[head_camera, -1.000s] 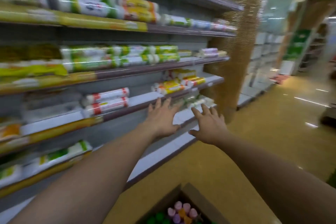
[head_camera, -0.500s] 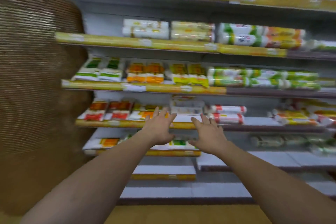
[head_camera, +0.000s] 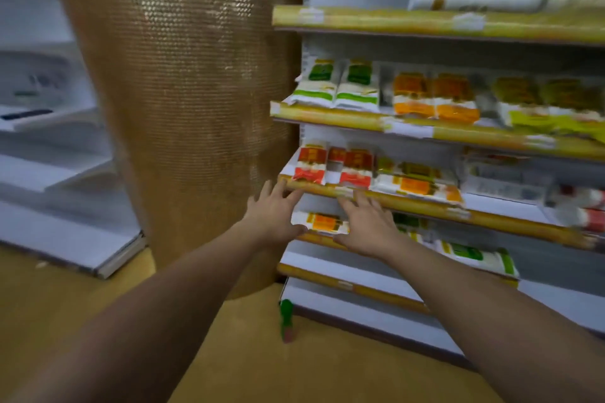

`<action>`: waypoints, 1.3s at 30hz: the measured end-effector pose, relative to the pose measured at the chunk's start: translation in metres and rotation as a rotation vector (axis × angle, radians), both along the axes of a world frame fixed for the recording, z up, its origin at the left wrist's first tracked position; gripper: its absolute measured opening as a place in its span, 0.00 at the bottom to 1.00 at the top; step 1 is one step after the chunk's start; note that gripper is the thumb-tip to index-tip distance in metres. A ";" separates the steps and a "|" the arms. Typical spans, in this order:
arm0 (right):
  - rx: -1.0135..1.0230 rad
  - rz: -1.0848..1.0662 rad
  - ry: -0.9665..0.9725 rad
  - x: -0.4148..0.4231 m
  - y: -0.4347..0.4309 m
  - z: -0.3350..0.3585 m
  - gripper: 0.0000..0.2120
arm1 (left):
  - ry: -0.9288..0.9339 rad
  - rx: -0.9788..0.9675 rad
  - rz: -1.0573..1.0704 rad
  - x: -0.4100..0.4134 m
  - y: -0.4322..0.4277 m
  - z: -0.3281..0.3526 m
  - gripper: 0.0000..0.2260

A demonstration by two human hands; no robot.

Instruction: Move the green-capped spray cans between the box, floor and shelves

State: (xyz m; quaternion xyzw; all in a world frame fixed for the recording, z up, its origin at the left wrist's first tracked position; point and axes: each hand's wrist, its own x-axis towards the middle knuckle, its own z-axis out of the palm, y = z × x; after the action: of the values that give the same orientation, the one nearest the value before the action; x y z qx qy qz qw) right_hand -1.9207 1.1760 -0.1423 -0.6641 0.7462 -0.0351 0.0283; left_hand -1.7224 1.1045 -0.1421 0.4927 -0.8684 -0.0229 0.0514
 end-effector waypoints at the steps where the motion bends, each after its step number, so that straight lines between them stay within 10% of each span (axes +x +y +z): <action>1: 0.019 0.017 -0.002 0.008 -0.014 -0.007 0.42 | 0.013 0.017 0.016 0.011 -0.007 -0.005 0.39; 17: 0.340 0.289 -0.083 0.042 -0.278 -0.207 0.41 | -0.003 0.322 0.382 0.042 -0.202 -0.181 0.39; 39: 0.603 0.141 -0.088 0.029 -0.375 -0.708 0.45 | 0.102 0.704 0.383 0.041 -0.274 -0.685 0.40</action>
State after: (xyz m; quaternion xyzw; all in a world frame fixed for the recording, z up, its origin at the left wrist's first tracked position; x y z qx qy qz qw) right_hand -1.8920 0.8006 -0.8498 -0.6739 0.6730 0.1613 0.2588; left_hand -1.6812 0.8303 -0.8270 0.6312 -0.6965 -0.3332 -0.0741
